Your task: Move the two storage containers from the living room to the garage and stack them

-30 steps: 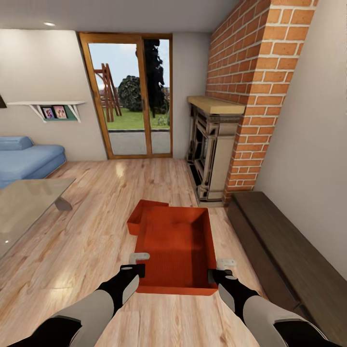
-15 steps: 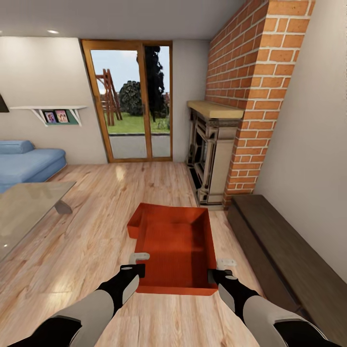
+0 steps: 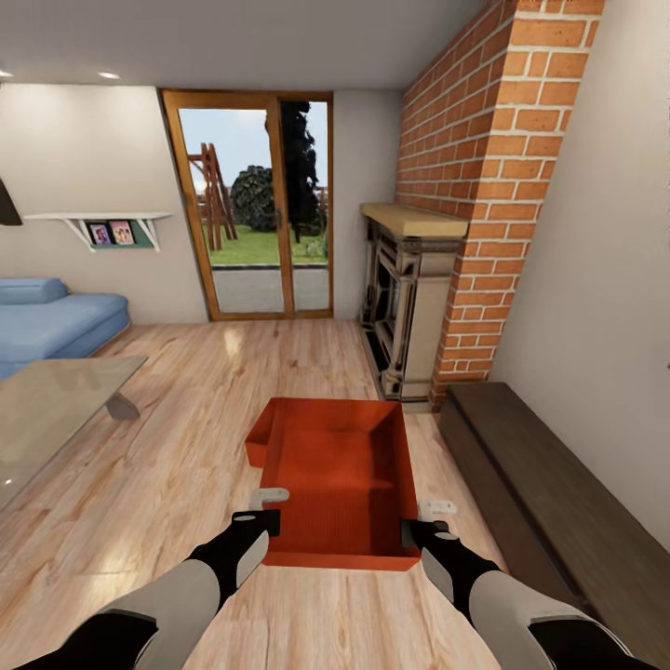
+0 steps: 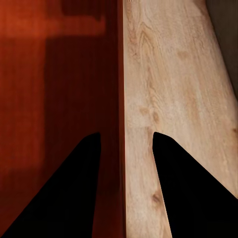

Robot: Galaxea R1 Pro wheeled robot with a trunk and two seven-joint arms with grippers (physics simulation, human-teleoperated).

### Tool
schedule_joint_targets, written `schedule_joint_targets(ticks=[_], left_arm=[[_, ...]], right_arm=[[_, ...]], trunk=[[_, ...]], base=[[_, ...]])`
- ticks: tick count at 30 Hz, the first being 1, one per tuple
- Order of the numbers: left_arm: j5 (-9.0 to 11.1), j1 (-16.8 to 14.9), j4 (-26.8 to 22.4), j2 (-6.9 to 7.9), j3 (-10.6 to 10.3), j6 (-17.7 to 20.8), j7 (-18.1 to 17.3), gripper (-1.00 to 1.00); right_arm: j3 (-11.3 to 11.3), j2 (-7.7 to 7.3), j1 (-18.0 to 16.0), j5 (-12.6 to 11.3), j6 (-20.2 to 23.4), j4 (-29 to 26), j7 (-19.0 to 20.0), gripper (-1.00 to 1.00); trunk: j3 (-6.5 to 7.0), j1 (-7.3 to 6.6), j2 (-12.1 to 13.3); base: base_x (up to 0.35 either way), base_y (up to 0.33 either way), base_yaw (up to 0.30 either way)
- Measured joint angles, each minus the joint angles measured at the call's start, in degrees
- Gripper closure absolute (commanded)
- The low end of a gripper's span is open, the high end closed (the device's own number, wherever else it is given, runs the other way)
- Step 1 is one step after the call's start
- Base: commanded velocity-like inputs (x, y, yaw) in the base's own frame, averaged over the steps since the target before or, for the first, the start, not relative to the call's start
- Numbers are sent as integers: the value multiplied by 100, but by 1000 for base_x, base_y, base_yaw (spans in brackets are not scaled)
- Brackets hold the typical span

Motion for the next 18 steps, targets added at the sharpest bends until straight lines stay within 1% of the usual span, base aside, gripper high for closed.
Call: schedule_joint_targets(ticks=[18], left_arm=[[4, 0, 1, 0, -1, -5, 0, 100]], right_arm=[[4, 0, -1, -1, 0, -1, 0, 100]], trunk=[[165, 0, 0]], base=[[0, 0, 0]])
